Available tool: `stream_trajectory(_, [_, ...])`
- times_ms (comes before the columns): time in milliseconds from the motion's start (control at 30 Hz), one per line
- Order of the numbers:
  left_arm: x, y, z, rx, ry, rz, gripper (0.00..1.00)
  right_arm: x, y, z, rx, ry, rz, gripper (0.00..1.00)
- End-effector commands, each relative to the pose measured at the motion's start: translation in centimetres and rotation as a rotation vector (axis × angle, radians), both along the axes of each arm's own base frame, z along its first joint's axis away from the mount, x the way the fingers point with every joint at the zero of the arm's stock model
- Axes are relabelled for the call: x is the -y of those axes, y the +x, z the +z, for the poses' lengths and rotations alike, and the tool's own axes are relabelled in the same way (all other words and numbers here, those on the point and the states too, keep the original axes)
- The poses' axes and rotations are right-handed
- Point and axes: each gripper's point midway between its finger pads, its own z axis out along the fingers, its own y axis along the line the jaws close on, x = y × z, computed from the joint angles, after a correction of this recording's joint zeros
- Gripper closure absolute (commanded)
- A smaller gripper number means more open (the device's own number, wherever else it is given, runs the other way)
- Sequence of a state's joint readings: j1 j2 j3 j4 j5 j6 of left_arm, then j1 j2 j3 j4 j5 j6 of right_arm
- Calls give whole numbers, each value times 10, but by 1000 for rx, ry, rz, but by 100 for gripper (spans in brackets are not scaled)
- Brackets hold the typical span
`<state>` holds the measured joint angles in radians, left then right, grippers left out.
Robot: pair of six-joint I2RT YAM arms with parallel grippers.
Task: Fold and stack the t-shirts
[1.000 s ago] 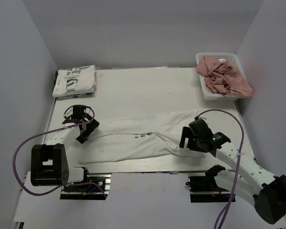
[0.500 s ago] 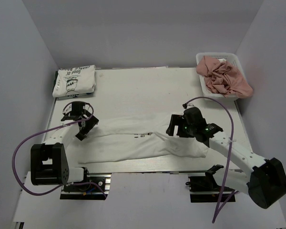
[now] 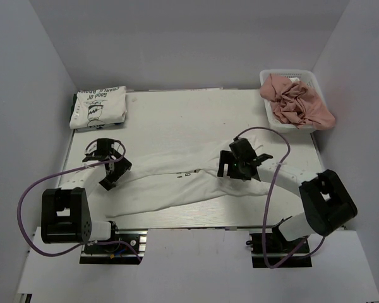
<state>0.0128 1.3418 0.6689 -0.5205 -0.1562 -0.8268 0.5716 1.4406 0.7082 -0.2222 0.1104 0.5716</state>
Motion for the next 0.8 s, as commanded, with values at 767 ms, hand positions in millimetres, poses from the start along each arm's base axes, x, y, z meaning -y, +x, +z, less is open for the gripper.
stream_trajectory(767, [55, -16, 100, 136, -211, -264, 0, -82, 197, 122, 482, 216, 96, 9])
